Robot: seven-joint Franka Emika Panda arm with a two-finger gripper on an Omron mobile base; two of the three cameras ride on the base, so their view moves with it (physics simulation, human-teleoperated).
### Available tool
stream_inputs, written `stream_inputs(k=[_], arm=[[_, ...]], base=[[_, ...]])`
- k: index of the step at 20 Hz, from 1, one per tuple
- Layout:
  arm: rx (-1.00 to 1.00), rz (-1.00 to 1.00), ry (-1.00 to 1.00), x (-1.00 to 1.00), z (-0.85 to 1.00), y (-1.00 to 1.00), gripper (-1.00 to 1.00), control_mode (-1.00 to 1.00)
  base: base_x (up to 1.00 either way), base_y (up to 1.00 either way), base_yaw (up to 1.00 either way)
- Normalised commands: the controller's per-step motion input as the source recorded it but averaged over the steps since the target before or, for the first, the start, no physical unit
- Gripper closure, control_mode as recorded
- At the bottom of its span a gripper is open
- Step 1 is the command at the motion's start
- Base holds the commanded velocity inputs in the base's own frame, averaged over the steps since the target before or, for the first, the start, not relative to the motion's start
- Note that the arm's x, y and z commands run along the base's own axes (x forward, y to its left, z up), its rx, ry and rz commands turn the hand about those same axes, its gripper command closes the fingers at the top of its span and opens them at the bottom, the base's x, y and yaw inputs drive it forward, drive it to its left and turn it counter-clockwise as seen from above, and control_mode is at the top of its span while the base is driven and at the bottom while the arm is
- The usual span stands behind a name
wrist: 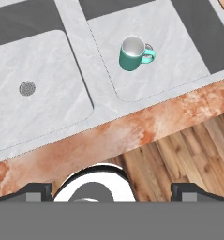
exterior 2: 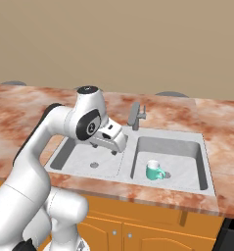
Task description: Place the cup in the left basin and the mug in the right basin of the sink.
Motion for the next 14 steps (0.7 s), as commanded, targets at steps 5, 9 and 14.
stream_inputs(k=[5,9,14], arm=[[0.00,0.00,0.00,0.00,0.00,0.00,-1.00,1.00],[0.00,0.00,0.00,0.00,0.00,0.00,-1.00,1.00],[0.00,0.00,0.00,0.00,0.00,0.00,-1.00,1.00]], base=[[0.00,0.00,0.00],[0.00,0.00,0.00],[0.00,0.00,0.00]])
